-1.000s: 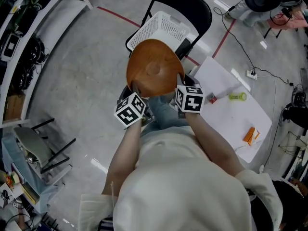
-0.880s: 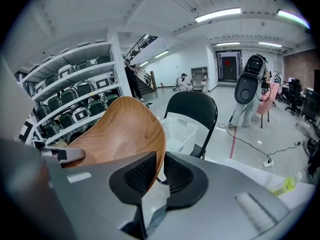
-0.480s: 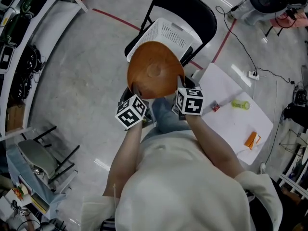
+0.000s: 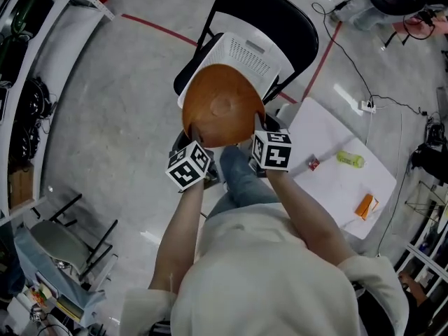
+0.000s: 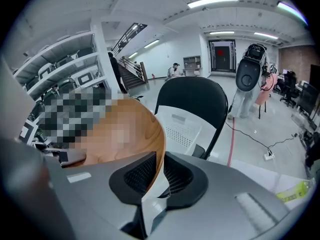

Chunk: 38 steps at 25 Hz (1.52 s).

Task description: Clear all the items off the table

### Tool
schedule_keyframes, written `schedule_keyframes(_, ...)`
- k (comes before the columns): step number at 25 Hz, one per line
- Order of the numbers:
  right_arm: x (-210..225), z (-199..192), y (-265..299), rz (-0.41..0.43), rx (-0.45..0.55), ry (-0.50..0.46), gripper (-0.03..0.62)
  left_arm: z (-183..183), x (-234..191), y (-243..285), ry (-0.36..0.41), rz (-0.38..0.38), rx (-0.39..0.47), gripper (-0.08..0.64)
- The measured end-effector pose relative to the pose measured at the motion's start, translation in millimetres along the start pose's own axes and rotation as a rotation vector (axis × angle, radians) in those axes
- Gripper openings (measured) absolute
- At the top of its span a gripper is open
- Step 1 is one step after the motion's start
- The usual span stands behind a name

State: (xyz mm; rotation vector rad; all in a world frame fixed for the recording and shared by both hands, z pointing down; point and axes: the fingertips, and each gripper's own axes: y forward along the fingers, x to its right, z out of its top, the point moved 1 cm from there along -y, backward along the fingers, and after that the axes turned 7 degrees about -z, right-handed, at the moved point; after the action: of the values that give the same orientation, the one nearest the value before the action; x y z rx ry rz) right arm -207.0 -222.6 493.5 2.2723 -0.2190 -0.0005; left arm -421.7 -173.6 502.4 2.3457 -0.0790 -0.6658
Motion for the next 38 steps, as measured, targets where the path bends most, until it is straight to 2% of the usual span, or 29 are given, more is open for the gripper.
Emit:
schedule_keyframes(15,17,-4,65,-0.034,-0.073,0.043,0.043,-4,-6,72,0.051,0.021,-0.102,0.032)
schedule_keyframes(28,23,-11,91,-0.04,-0.109,0.062,0.044,-8,-11,96,0.073,0.052,-0.129,0.034)
schedule_keyframes(32,20,-7,94,-0.021,-0.096,0.056,0.049,-8,-10,100,0.101,0.053,-0.128,0.039)
schedule_keyframes(34,16,-3,93,-0.008,-0.068,0.038,0.077,-8,-6,102,0.112,0.033,-0.118,0.178)
schedule_keyframes(35,15,-1,93,-0.004,-0.057,0.031,0.088,-7,-4,103,0.116,0.028,-0.111,0.22)
schedule_keyframes(38,11,0,90,0.012,-0.045,0.023,0.086,-4,2,101,0.155,0.019,-0.099,0.23)
